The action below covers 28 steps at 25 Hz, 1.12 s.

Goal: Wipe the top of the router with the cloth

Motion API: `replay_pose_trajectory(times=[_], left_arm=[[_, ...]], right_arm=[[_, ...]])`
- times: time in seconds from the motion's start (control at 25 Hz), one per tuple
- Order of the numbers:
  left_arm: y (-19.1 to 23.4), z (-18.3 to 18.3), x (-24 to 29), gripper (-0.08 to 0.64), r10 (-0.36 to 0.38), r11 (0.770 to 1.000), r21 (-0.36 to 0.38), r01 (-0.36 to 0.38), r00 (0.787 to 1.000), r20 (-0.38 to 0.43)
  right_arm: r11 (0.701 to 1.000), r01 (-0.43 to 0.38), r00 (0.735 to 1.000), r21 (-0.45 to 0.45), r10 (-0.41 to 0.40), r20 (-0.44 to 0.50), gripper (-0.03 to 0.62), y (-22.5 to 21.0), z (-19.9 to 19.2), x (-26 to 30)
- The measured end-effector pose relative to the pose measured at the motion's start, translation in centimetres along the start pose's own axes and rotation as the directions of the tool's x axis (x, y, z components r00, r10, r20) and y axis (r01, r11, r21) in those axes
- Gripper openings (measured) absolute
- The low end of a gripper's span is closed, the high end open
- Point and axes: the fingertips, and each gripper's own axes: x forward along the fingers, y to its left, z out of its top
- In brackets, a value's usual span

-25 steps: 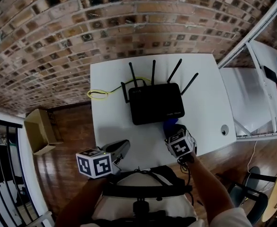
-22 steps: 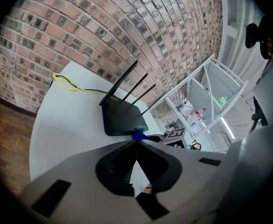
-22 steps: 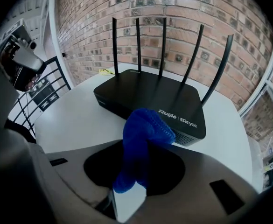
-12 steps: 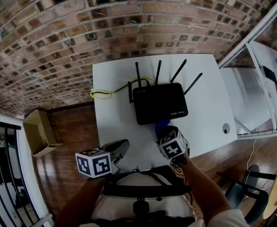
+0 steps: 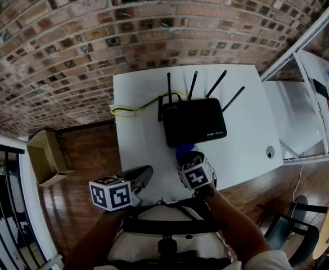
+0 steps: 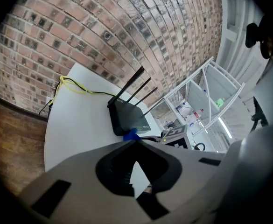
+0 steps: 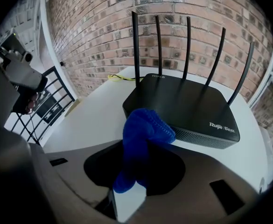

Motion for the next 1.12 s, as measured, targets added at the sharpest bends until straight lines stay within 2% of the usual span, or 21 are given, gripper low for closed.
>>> replay_pose_trajectory(times=[0.36, 0.68, 0.8, 0.96, 1.12], left_arm=[[1.1, -0.4, -1.5, 0.028, -0.002, 1.000, -0.018, 0.002, 1.000, -0.004], [1.8, -0.6, -2.4, 0.028, 0.002, 1.000, -0.022, -0.002, 1.000, 0.001], [2.0, -0.5, -2.8, 0.028, 0.007, 1.000, -0.019, -0.006, 1.000, 0.007], [2.1, -0.3, -3.2, 0.028, 0.019, 1.000, -0.007, -0.019, 1.000, 0.017], [2.5, -0.7, -3.5, 0.028, 0.023, 1.000, -0.017, -0.022, 1.000, 0.016]], right_arm=[[0.995, -0.017, 1.000, 0.096, 0.015, 0.014, 0.135, 3.1, 1.2, 0.6], [0.992, -0.047, 0.998, 0.115, 0.041, 0.050, 0.135, 4.9, 1.9, 0.9], [0.986, -0.069, 0.996, 0.152, 0.060, 0.060, 0.135, 5.9, 2.3, 0.8], [0.978, -0.061, 0.998, 0.199, 0.053, 0.041, 0.135, 6.4, 2.5, 0.4], [0.973, -0.086, 0.996, 0.216, 0.077, 0.053, 0.135, 7.5, 3.0, 0.9]])
